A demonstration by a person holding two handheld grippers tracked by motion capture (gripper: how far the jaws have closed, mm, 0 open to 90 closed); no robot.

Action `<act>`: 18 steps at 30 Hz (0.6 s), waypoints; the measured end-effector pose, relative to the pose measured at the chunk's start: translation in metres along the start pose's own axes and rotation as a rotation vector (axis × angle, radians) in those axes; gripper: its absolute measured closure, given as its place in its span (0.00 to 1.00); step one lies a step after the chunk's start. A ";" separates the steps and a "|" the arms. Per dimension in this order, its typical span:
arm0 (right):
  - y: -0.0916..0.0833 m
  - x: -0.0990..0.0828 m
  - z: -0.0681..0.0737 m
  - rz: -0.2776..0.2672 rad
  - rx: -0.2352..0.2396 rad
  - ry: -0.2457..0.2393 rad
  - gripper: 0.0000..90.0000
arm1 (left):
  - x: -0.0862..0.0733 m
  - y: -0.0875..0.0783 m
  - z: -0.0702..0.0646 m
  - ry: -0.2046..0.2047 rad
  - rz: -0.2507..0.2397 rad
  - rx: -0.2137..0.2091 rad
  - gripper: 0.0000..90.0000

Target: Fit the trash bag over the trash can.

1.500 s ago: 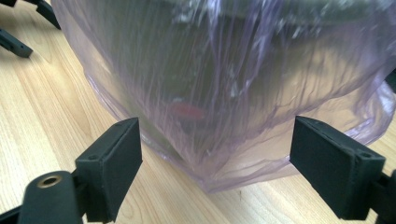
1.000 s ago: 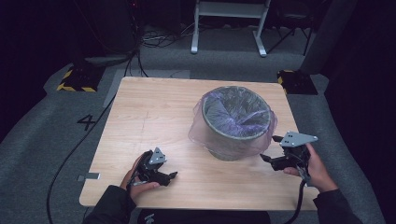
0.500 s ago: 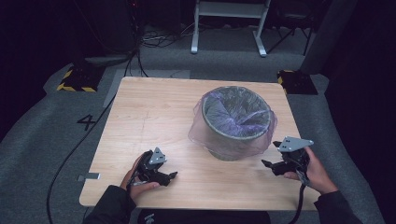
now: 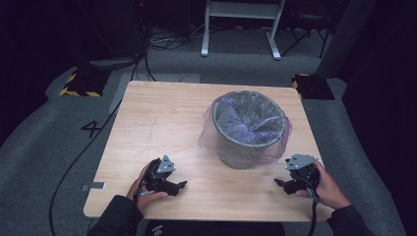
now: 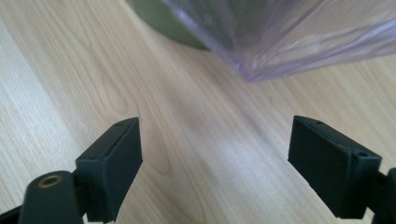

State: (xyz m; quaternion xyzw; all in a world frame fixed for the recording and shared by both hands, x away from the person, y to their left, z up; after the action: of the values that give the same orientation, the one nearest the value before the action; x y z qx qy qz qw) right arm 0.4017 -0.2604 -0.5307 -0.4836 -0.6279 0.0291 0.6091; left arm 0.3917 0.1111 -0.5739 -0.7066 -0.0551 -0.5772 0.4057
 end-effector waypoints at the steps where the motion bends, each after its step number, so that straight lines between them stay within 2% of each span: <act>1: 0.000 -0.002 0.001 0.003 0.002 0.002 0.19 | 0.000 0.000 0.000 0.000 0.000 0.000 0.17; 9: -0.002 -0.022 0.005 0.016 -0.016 0.016 0.19 | 0.000 0.000 0.000 0.000 0.000 0.000 0.17; 18: -0.013 -0.047 -0.002 -0.015 -0.063 0.130 0.20 | 0.000 0.000 0.000 -0.001 -0.002 0.002 0.17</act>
State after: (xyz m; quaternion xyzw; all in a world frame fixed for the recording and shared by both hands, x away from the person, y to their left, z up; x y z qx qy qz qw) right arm 0.3858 -0.2984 -0.5566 -0.4988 -0.5910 -0.0269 0.6334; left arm 0.3918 0.1110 -0.5738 -0.7063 -0.0566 -0.5772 0.4059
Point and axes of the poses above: each handheld gripper's, and its own axes: y roughly forward along the jaws, x roughly out of its top, z roughly to its left, the point moved 10 cm from there along y, roughly forward along the jaws, and after that the axes turned 14 degrees about -z, right-handed, at the moved point
